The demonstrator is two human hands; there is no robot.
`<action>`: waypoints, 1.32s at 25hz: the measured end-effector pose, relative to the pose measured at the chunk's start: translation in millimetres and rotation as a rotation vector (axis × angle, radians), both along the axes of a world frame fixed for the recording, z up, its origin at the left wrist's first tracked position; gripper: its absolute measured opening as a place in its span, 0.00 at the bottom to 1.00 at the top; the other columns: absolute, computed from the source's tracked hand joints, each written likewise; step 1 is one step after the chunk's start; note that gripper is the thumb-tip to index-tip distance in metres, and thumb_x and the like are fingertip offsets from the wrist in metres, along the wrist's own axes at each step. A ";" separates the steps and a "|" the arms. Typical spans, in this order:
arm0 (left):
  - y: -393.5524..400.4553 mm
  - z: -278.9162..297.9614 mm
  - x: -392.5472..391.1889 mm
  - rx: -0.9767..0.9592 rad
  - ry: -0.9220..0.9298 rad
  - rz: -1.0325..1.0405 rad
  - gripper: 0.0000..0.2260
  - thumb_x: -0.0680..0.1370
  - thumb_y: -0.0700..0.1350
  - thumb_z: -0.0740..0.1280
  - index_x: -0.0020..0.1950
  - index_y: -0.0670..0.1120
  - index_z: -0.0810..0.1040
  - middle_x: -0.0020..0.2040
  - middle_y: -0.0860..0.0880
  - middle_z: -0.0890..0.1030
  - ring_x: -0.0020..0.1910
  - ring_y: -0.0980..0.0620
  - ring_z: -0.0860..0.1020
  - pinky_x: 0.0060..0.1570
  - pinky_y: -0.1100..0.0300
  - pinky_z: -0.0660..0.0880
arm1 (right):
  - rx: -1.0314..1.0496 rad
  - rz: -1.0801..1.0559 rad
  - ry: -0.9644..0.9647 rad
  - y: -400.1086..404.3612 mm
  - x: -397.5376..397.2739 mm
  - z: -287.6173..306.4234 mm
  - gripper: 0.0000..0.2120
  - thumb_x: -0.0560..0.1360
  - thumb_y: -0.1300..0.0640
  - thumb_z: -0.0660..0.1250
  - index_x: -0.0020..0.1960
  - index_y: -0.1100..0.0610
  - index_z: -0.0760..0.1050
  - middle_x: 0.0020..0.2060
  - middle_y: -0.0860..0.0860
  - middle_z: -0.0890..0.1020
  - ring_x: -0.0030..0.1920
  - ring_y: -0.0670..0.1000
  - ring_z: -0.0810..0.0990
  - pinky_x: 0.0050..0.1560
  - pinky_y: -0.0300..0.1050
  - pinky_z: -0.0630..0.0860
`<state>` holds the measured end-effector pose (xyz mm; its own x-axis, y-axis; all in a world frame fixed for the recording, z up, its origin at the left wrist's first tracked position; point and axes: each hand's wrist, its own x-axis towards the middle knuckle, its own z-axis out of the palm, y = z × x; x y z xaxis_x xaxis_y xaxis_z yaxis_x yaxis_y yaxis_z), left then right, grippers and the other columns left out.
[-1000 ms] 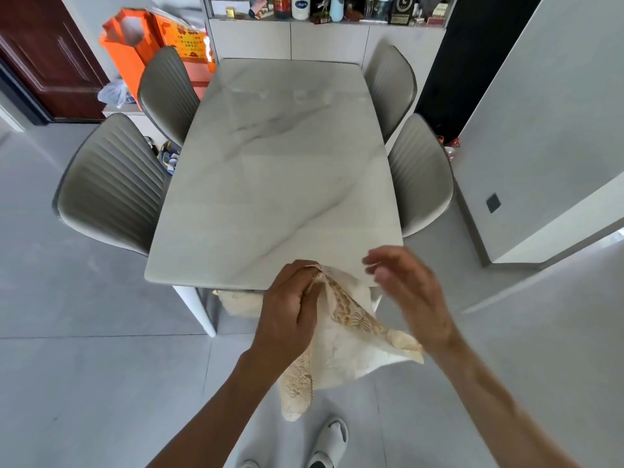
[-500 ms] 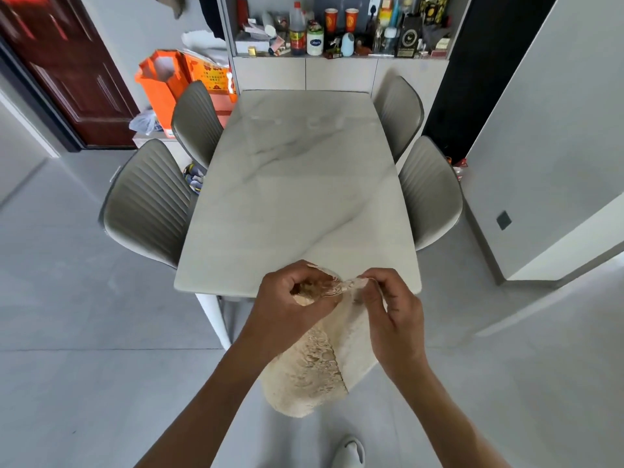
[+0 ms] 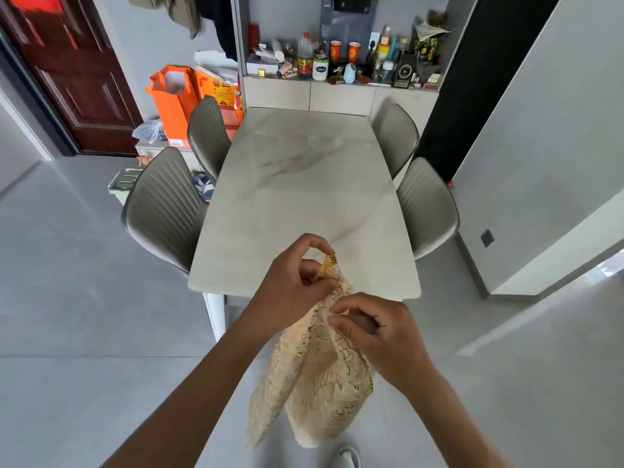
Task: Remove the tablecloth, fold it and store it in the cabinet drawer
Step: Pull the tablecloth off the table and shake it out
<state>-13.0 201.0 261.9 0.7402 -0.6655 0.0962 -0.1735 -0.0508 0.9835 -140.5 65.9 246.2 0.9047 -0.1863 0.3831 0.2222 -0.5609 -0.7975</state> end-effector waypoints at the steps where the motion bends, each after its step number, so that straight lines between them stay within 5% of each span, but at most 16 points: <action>1: 3.0 -1.7 -0.2 0.019 0.017 -0.020 0.18 0.70 0.39 0.71 0.56 0.55 0.76 0.32 0.41 0.80 0.29 0.42 0.73 0.35 0.53 0.74 | -0.031 0.013 0.024 3.4 -1.4 -2.9 0.07 0.74 0.46 0.72 0.45 0.48 0.83 0.36 0.43 0.84 0.34 0.42 0.80 0.37 0.32 0.74; 6: 12.0 -17.8 -11.3 0.082 0.121 0.026 0.03 0.73 0.40 0.74 0.42 0.47 0.84 0.36 0.45 0.85 0.34 0.48 0.81 0.42 0.52 0.77 | 0.120 -0.445 0.118 -1.1 4.1 -12.5 0.11 0.78 0.50 0.67 0.38 0.49 0.74 0.27 0.43 0.77 0.27 0.43 0.72 0.30 0.37 0.67; 8: 8.7 -21.6 -17.9 0.100 0.135 0.108 0.06 0.74 0.42 0.73 0.37 0.46 0.83 0.32 0.46 0.84 0.30 0.50 0.78 0.38 0.54 0.74 | 0.147 -0.578 0.105 -14.6 6.9 -9.9 0.12 0.79 0.51 0.66 0.37 0.50 0.73 0.26 0.41 0.76 0.25 0.43 0.71 0.30 0.40 0.66; 10: -2.6 -22.0 -23.3 0.130 0.096 0.199 0.09 0.75 0.44 0.72 0.34 0.47 0.81 0.28 0.50 0.81 0.27 0.54 0.75 0.34 0.57 0.73 | 0.109 -0.496 0.084 -22.3 1.8 -9.8 0.11 0.79 0.51 0.66 0.38 0.51 0.73 0.26 0.41 0.75 0.25 0.43 0.70 0.29 0.37 0.65; 15: -47.8 -24.7 -31.5 0.121 0.075 0.166 0.08 0.73 0.47 0.70 0.36 0.45 0.79 0.32 0.42 0.82 0.31 0.41 0.79 0.38 0.43 0.78 | -0.161 -0.373 0.046 -20.4 -15.5 -30.8 0.11 0.78 0.50 0.67 0.39 0.51 0.70 0.24 0.45 0.71 0.25 0.47 0.71 0.24 0.32 0.63; 20: -79.1 -47.5 -42.7 0.176 0.020 0.176 0.09 0.75 0.46 0.70 0.35 0.48 0.79 0.30 0.45 0.80 0.28 0.48 0.76 0.34 0.53 0.74 | 0.068 -0.753 0.167 -96.7 -36.1 -59.1 0.11 0.80 0.50 0.65 0.41 0.54 0.72 0.25 0.44 0.73 0.25 0.45 0.70 0.29 0.46 0.68; 23: -106.9 -61.4 -43.8 0.171 0.028 0.158 0.08 0.76 0.46 0.70 0.37 0.48 0.79 0.31 0.45 0.80 0.29 0.51 0.75 0.34 0.53 0.74 | 0.054 -0.962 0.243 -152.9 -82.5 -64.3 0.11 0.79 0.51 0.67 0.41 0.55 0.74 0.27 0.43 0.75 0.28 0.45 0.72 0.32 0.45 0.70; 29: -148.6 -69.4 -67.1 0.149 -0.078 0.031 0.05 0.76 0.42 0.68 0.45 0.52 0.75 0.30 0.45 0.80 0.29 0.43 0.77 0.32 0.54 0.75 | -0.143 -0.223 0.270 -94.4 -98.2 -50.6 0.11 0.77 0.49 0.69 0.40 0.53 0.73 0.24 0.38 0.70 0.25 0.43 0.71 0.29 0.33 0.65; 33: -122.4 -65.8 -64.5 0.192 -0.157 -0.145 0.09 0.73 0.41 0.63 0.40 0.55 0.79 0.31 0.49 0.79 0.30 0.46 0.76 0.30 0.56 0.73 | 0.023 -0.360 0.214 -87.2 -69.4 -40.0 0.11 0.76 0.51 0.70 0.39 0.55 0.75 0.24 0.41 0.73 0.26 0.45 0.71 0.30 0.35 0.64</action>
<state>-77.5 78.5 196.1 0.6217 -0.7806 0.0640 -0.3420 -0.1970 0.9188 -209.9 -21.3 206.2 0.8390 -0.5114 0.1861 -0.1565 -0.5543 -0.8174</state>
